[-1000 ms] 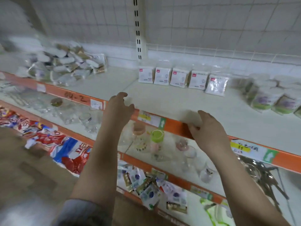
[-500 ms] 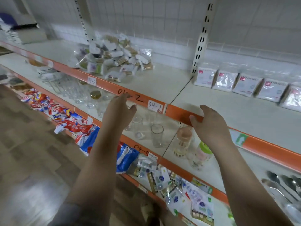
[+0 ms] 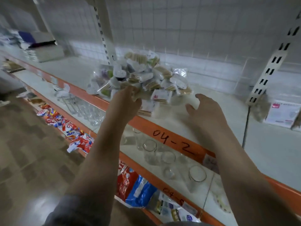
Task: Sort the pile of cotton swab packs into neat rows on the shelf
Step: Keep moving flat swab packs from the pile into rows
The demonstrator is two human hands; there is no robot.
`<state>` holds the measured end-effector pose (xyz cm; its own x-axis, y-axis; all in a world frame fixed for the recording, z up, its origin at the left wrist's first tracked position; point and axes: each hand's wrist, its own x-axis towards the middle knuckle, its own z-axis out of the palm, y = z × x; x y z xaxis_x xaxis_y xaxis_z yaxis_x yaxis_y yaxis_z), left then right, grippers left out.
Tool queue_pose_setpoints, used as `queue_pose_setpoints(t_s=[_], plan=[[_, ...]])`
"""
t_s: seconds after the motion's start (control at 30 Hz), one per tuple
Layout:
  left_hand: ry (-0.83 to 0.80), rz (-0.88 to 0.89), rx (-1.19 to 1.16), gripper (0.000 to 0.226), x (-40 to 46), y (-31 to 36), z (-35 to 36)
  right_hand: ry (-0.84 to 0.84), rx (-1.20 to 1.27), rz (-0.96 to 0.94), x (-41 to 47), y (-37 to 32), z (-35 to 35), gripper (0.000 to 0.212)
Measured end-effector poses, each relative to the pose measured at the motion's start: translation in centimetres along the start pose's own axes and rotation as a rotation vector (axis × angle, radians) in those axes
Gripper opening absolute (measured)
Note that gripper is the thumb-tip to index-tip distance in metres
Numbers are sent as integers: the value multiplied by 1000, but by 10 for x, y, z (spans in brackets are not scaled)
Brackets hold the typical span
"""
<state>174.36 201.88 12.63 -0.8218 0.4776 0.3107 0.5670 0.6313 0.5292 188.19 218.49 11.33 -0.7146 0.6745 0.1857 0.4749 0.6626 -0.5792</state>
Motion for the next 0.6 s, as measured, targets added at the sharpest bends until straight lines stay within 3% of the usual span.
queue_pose_setpoints(t_s=[0.13, 0.23, 0.33, 0.5, 0.6], plan=[[-20, 20, -3, 43, 34, -28, 2, -41, -42, 43, 34, -19, 20, 41], [-52, 29, -27, 42, 56, -40, 5, -69, -77, 71, 61, -27, 41, 19], [-94, 57, -75, 40, 75, -51, 7, -91, -98, 124, 86, -35, 62, 26], [-188, 155, -136, 39, 99, -63, 2, -146, -80, 227, 113, -41, 83, 59], [-209, 212, -157, 37, 109, -68, 0, -159, -88, 272, 119, -47, 88, 64]])
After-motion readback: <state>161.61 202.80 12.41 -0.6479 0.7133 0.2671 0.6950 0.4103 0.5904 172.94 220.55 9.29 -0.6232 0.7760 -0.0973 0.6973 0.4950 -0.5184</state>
